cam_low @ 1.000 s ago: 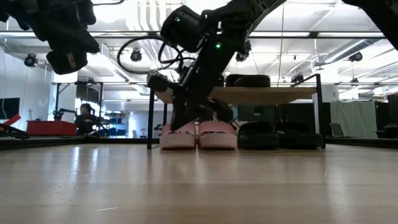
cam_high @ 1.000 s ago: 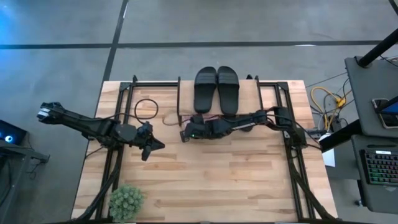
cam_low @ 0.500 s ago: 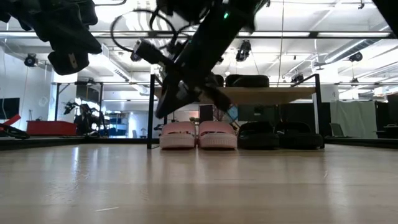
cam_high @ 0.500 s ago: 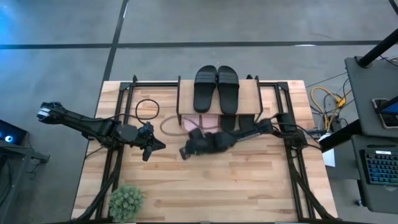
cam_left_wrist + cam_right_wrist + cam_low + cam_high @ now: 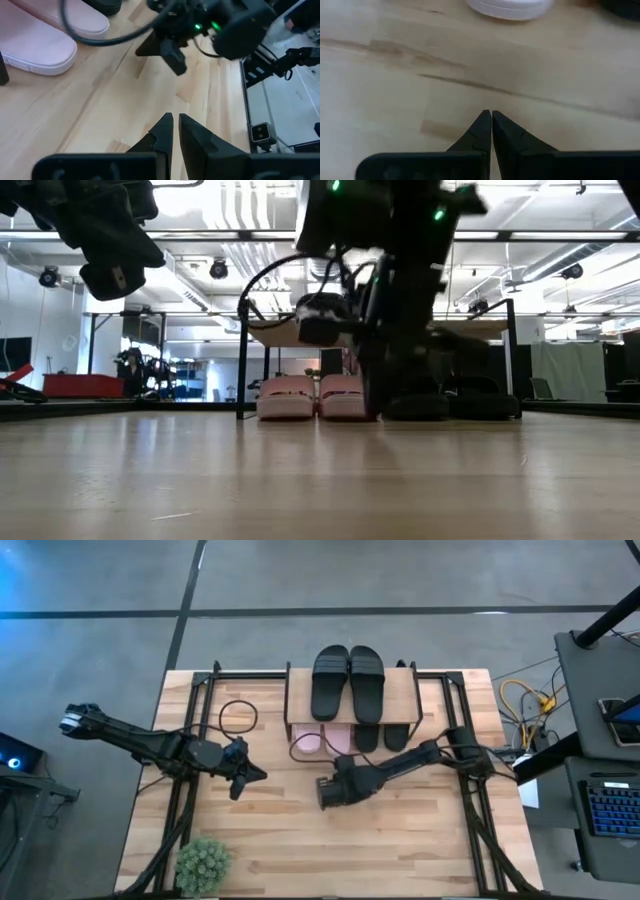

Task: Pick and place slides into the shelf
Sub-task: Adjust the right pink slide under the shelf, then adjust the left pink slide under the shelf, then adjust the left black slide under the shelf, then adjust the right black slide under the shelf, then return to Home Position

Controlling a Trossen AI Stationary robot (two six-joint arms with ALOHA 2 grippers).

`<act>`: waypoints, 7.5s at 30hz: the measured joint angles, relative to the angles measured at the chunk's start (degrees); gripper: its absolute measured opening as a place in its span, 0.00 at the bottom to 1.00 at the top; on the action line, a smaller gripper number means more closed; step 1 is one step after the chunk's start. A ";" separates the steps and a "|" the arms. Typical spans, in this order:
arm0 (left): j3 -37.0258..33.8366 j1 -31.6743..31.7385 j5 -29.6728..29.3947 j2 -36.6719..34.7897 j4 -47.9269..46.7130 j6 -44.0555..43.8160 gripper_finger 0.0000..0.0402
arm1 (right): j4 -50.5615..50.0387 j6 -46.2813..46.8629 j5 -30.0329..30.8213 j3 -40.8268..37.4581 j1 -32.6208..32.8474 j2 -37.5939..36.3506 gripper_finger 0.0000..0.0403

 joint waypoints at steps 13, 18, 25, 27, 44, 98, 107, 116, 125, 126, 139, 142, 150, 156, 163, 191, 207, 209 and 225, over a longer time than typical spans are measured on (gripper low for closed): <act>0.00 0.01 0.04 0.05 -0.14 -0.21 0.04 | 7.98 -15.30 0.83 -1.60 -11.78 0.00 0.02; 0.00 0.01 0.04 0.09 -0.16 -0.24 0.04 | 13.05 -23.30 -1.14 0.00 -12.55 0.00 0.02; 0.00 0.00 0.04 0.09 -0.16 -0.21 0.04 | 13.55 -18.82 -5.90 0.69 -8.45 0.00 0.02; 0.00 0.01 0.04 0.11 -0.16 0.00 0.04 | 15.65 -18.70 -6.29 0.37 -7.70 0.29 0.02; 0.00 0.00 0.04 0.26 -0.18 -0.23 0.04 | 28.38 -24.97 -3.17 0.22 -14.21 4.42 0.02; -0.68 0.01 0.77 2.74 0.79 -0.32 0.04 | -7.58 1.61 8.62 -9.47 -9.44 -4.26 0.02; -0.61 0.00 0.73 2.74 0.89 -0.32 0.04 | -10.41 4.01 2.99 -8.44 -5.11 -4.48 0.02; -0.62 0.01 0.73 2.74 0.89 -0.32 0.04 | -26.11 34.69 0.88 -9.32 6.72 -4.52 0.02; -0.63 0.00 0.73 2.74 0.89 -0.28 0.04 | -30.75 32.40 -2.96 -14.27 3.88 -4.52 0.02; -0.63 0.00 0.72 2.74 0.89 -0.28 0.04 | -30.72 32.24 -3.03 -14.91 3.09 -4.52 0.02; -0.63 0.01 0.87 2.74 0.89 -0.30 0.04 | -30.24 23.25 3.96 -16.57 -4.42 -4.52 0.02; -0.63 0.01 0.89 2.74 0.91 -0.32 0.04 | -30.26 21.62 5.95 -16.79 -5.10 -4.52 0.02; -0.63 -0.01 0.89 2.74 0.93 -0.39 0.04 | -30.31 19.38 5.38 -16.70 -5.20 -4.53 0.02; -0.59 -0.01 0.95 2.75 1.02 -1.87 0.04 | -29.04 22.83 0.14 -13.01 0.82 -5.20 0.02; -0.59 0.14 5.68 2.78 1.63 -1.61 0.04 | -4.17 6.35 -0.65 -9.36 10.46 -9.31 0.02; 3.28 1.65 14.18 -5.84 21.59 8.62 0.04 | 29.82 -48.30 40.55 -9.73 16.69 -47.69 0.02; 2.92 8.72 14.55 -0.55 30.19 11.98 0.04 | 28.16 -40.45 6.58 -21.45 9.44 -53.82 0.02; 2.86 11.61 15.78 -1.53 28.74 12.54 0.04 | 28.89 -39.94 6.65 -25.06 8.99 -60.29 0.02; -1.56 18.64 19.94 -15.58 24.05 22.73 0.04 | 34.50 -52.15 7.04 -56.27 12.16 -98.88 0.02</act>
